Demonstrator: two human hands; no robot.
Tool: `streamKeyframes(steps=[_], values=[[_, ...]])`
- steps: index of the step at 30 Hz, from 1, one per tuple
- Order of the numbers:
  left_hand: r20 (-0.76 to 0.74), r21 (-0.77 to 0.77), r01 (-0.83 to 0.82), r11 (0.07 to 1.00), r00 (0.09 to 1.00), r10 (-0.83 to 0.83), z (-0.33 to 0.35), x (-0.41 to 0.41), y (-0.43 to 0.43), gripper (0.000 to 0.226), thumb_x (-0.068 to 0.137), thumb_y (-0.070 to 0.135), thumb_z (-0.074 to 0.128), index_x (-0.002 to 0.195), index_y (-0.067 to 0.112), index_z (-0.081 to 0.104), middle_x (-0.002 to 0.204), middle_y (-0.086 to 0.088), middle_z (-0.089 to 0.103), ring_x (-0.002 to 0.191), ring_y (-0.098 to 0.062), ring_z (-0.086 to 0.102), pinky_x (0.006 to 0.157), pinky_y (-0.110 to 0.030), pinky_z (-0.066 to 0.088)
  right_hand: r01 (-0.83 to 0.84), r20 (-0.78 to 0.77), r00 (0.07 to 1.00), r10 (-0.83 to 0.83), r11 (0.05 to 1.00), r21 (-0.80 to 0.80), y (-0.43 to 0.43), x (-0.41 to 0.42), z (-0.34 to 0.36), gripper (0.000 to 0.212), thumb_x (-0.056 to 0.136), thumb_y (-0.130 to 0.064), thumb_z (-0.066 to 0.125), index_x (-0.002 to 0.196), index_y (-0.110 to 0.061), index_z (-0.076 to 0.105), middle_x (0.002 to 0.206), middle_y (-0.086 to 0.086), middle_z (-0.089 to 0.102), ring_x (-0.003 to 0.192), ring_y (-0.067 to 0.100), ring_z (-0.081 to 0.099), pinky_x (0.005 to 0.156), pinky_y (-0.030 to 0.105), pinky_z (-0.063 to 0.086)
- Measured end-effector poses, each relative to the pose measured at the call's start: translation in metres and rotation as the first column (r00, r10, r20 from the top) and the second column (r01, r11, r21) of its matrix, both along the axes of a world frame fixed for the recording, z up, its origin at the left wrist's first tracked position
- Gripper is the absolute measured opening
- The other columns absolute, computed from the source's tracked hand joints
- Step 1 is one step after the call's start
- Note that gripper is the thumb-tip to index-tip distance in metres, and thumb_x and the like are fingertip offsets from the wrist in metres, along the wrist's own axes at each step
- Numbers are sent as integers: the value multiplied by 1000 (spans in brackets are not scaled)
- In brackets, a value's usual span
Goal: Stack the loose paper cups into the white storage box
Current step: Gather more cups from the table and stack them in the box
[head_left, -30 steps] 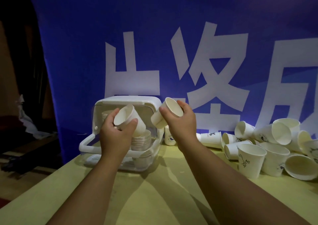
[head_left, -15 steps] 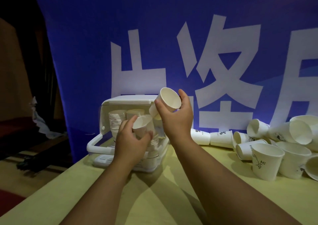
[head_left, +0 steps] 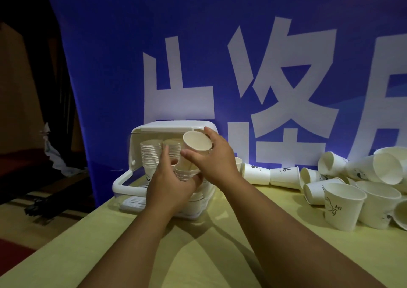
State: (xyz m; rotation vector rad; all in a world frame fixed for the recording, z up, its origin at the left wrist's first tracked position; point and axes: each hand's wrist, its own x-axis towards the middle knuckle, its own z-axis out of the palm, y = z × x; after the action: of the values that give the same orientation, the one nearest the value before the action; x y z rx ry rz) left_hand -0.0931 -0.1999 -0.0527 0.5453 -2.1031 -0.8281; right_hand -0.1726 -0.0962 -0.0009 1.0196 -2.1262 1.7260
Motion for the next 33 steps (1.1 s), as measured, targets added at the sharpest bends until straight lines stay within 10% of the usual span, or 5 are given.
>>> streamKeyframes(steps=[8, 15, 23, 33], values=[[-191, 91, 90, 992, 979, -71, 3, 7, 3, 60, 93, 58, 37, 147, 36, 49, 139, 7, 60, 123, -15, 58, 102, -48, 52, -7, 54, 999, 5, 999, 35, 1, -9, -12, 40, 101, -42, 54, 135, -21, 61, 126, -4, 65, 108, 10, 60, 86, 24, 49], [-114, 32, -18, 999, 993, 21, 4, 3, 2, 31, 107, 31, 44, 120, 22, 71, 102, 2, 71, 92, -14, 64, 73, -30, 55, 59, -7, 998, -59, 980, 192, -4, -14, -38, 28, 103, -36, 49, 119, -24, 69, 112, -6, 71, 90, 8, 61, 70, 18, 51], [-77, 39, -42, 998, 996, 45, 3, 2, -2, 26, 106, 31, 47, 118, 23, 68, 105, 1, 70, 93, -16, 66, 72, -32, 58, 51, 10, 999, -53, 988, 144, -5, -11, -49, 28, 104, -41, 44, 119, -27, 63, 101, -15, 62, 91, 8, 61, 75, 22, 55], [-117, -329, -148, 933, 986, 116, 13, 24, 33, 20, 100, 31, 55, 82, 23, 57, 82, 6, 59, 72, -12, 55, 62, -33, 56, 186, 39, 981, -192, 975, 118, 37, 3, -46, 10, 102, -32, 56, 97, -29, 65, 93, -11, 66, 82, 8, 63, 82, 22, 55]])
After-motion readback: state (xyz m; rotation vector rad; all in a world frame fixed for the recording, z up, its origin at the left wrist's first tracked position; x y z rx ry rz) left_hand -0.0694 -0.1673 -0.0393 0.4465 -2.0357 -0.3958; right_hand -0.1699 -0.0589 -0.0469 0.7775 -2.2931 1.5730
